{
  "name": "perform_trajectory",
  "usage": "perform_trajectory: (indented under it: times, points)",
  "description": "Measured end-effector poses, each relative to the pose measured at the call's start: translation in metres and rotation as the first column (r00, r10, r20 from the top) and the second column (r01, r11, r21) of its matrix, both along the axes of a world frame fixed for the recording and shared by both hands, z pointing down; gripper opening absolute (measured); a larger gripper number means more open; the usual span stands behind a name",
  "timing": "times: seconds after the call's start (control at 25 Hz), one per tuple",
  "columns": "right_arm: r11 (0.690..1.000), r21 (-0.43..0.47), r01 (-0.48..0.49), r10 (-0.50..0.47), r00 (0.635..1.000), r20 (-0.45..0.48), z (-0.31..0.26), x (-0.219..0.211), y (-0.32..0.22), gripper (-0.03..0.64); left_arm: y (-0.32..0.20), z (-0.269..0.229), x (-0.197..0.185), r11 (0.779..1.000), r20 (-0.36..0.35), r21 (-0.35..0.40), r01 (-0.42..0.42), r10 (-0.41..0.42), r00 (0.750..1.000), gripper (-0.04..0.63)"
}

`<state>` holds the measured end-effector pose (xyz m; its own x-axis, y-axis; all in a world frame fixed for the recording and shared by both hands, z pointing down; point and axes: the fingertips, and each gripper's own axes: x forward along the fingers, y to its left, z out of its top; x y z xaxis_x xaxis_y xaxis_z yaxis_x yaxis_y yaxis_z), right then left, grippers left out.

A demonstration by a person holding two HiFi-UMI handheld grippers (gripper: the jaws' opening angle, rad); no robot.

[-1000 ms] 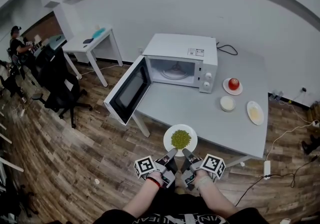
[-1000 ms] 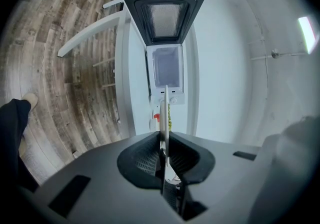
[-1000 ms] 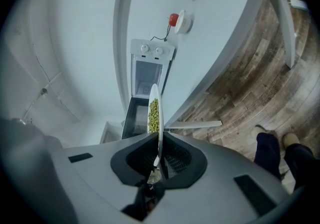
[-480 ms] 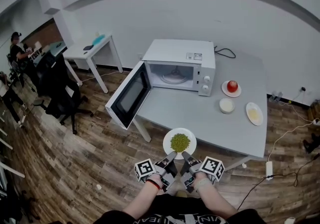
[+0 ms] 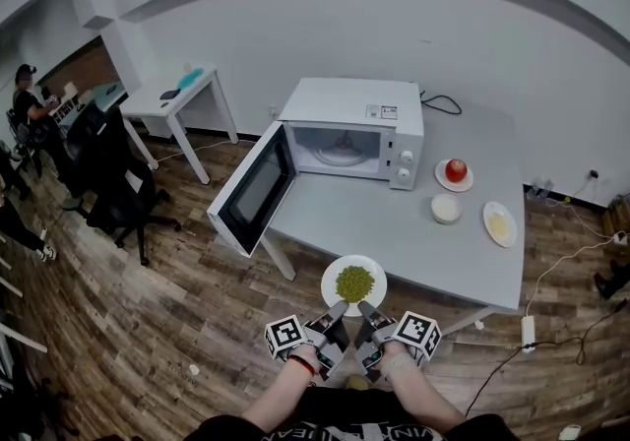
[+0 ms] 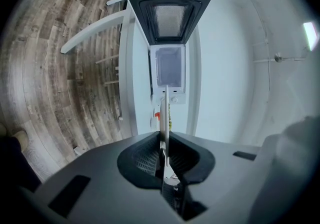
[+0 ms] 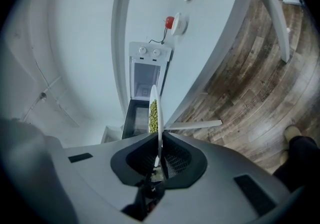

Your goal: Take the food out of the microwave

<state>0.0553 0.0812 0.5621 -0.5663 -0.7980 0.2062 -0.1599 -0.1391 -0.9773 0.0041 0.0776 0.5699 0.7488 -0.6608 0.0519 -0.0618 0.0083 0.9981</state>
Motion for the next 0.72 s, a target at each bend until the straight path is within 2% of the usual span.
perform_trajectory:
  times: [0.12,0.24,0.72]
  points:
    - [1.000,-0.015,0.000,0.000,1.000,0.004,0.004,-0.004,0.002,0.046,0.002,0.000,-0.002,1.000,-0.036,-0.015,0.009,-0.010,0.999,0.043]
    - [1.000,-0.026,-0.003,0.003,1.000,0.006,0.006,-0.008,0.004,0.046,0.004,0.005,-0.009,1.000,-0.009,-0.022,0.005,-0.005,1.000,0.043]
    - [0.999,-0.046,-0.022,0.023,1.000,0.010,0.010,-0.022,0.015,0.046,0.014,0.001,-0.019,0.999,-0.058,-0.042,-0.004,0.002,0.998,0.043]
